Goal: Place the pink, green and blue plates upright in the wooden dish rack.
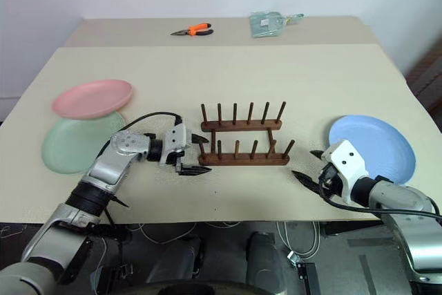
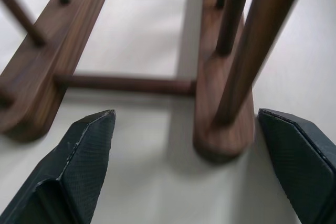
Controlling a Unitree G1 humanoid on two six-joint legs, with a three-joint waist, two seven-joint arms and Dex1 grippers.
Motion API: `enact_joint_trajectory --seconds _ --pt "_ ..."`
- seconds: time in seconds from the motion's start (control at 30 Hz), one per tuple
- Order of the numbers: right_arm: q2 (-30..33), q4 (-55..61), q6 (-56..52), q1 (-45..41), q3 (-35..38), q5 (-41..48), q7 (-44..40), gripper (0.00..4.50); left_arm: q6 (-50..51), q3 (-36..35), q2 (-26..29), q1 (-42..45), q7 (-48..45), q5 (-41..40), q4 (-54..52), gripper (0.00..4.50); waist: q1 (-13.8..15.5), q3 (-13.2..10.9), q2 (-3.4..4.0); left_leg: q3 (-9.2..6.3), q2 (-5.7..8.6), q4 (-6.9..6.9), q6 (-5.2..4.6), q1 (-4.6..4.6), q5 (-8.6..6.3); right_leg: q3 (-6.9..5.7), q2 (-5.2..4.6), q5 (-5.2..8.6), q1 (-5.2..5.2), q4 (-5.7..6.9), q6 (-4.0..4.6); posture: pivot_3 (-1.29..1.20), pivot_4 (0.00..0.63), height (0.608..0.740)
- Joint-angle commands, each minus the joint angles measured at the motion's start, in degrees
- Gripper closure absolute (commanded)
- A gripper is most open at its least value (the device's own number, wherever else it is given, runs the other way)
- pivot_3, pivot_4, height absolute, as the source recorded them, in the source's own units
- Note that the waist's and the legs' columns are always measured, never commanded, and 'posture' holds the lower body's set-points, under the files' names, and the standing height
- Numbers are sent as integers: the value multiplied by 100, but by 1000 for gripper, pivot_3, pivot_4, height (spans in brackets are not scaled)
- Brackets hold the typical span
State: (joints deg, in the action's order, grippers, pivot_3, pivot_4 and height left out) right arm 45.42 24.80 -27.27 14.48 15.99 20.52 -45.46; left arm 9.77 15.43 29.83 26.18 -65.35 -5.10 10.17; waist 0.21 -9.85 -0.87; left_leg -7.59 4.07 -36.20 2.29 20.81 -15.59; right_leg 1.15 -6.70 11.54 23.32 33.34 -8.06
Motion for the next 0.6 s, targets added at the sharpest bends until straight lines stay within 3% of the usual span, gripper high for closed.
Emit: enact_joint_trajectory --seconds 0.03,0.13,0.23,0.37,0.47,0.6 --pt "15 486 -33 -2 -214 47 -53 2853 1032 -330 565 -683 -180 -454 -928 1234 -84 0 0 2 -4 4 0 -6 0 1 3 1 0 2 1 0 150 740" --pt "-73 526 -35 -123 -599 -81 28 4370 1637 -381 653 -1092 -115 -884 -1803 2657 -103 0 3 4 -9 12 0 -22 -2 4 3 14 -8 6 20 0 150 740" --pt "-212 352 22 -400 -1104 -441 290 4500 1876 -248 269 -1263 421 -894 -2277 4131 -22 -2 1 -1 -10 2 0 -16 -2 3 -8 20 -16 3 20 0 150 740" --pt "-466 -193 137 -1004 -1837 -1172 735 4500 1749 11 -450 -1236 1376 -442 -2165 4131 66 -2 -4 -4 4 -14 0 1 -2 2 -11 19 -17 -6 19 0 150 740" --pt "-787 -771 279 -1546 -2080 -1662 1244 4500 1529 81 -892 -911 2366 170 -1453 4131 58 2 -8 -5 8 -12 1 0 -1 1 -8 16 -12 -1 19 0 150 740" --pt "-1211 -1699 586 -2313 -2192 -2046 1749 4500 1268 -111 -1339 -405 3162 397 -421 4131 42 5 -11 -1 6 -12 2 -42 0 1 -4 12 -45 2 27 0 150 740"
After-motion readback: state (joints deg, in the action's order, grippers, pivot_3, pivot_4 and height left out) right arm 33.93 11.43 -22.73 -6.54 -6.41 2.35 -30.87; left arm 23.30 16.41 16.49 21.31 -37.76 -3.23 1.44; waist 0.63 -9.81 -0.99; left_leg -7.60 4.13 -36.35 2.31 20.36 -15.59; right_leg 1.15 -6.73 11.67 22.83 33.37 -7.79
